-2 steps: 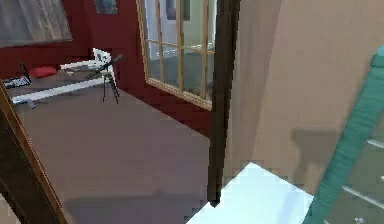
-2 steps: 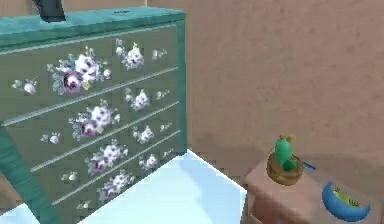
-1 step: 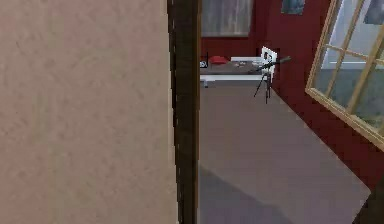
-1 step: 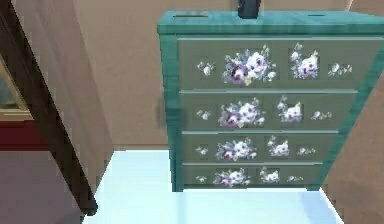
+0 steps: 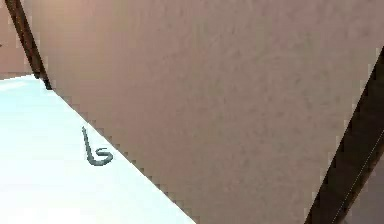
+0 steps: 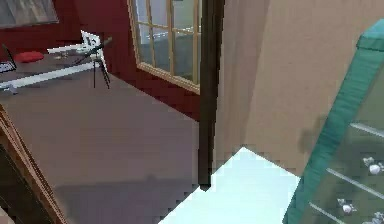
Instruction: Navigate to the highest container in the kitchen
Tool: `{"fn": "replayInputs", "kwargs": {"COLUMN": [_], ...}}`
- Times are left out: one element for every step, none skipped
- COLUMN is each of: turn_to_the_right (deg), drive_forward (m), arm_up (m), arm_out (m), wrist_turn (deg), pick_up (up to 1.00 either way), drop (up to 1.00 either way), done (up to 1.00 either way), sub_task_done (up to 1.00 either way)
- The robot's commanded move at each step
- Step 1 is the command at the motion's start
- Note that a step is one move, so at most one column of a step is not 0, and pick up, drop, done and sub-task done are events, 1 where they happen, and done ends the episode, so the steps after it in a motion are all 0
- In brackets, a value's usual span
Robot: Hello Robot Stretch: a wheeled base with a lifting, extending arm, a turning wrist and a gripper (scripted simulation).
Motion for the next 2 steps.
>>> {"fn": "replayInputs", "kwargs": {"turn_to_the_right": [-42.0, 0.0], "drive_forward": [0.0, 1.0], "arm_up": [0.0, 0.0], "arm_out": [0.0, 0.0], "wrist_turn": [0.0, 0.0], "pick_up": [0.0, 0.0], "drop": [0.0, 0.0], "done": [0.0, 0.0], "sub_task_done": [0.0, 0.0]}}
